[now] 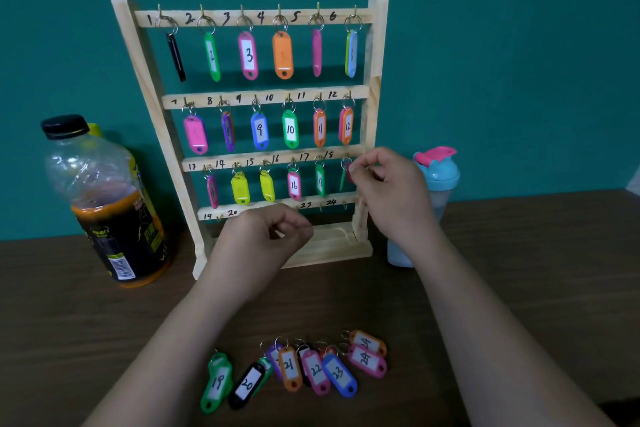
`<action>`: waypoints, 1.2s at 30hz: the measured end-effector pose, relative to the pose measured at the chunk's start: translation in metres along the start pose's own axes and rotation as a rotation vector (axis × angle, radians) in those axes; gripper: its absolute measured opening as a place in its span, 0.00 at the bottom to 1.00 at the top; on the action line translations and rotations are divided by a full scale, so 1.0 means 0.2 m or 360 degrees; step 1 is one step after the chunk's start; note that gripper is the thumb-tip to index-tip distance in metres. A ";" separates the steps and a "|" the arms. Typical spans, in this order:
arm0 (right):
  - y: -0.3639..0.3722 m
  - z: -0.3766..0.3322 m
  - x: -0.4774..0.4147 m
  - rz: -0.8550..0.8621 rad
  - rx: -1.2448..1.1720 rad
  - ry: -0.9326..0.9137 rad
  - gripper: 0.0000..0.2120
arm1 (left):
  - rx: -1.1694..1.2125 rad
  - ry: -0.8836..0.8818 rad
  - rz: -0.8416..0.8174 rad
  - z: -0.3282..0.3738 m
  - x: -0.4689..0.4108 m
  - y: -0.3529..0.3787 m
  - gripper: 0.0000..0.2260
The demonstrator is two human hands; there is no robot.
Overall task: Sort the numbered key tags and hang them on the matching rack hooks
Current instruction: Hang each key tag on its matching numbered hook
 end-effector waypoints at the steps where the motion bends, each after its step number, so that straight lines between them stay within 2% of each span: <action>1: 0.00 0.00 -0.01 0.0009 -0.0001 0.0004 0.03 | -0.0027 -0.0002 -0.0006 -0.01 0.01 0.00 0.03; 9: 0.00 0.00 -0.05 0.0073 -0.0125 0.0069 0.04 | -0.0161 0.0009 -0.0025 -0.06 0.04 -0.03 0.04; 15: 0.00 0.06 -0.03 0.0050 -0.0076 0.0204 0.04 | -0.0259 0.0017 -0.0053 -0.10 0.06 -0.09 0.03; 21: 0.00 0.03 0.05 0.0074 0.0009 0.0086 0.05 | -0.0368 0.0009 -0.0118 -0.17 0.12 -0.16 0.03; 28: 0.08 -0.05 0.23 -0.0217 0.0117 0.0000 0.06 | -0.0431 -0.0018 -0.0324 -0.28 0.20 -0.22 0.04; 36: 0.26 -0.12 0.39 -0.0782 0.0273 -0.0084 0.03 | -0.0386 -0.0090 -0.0681 -0.37 0.31 -0.27 0.05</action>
Point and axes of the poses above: each hand's wrist, its own x-axis away from the middle knuckle, its own y-axis out of the palm, z = x × y, the point moved 4 cm from there along -x, towards the middle knuckle, and after that the axes turned 10 degrees about -x, right-handed, at the moved point
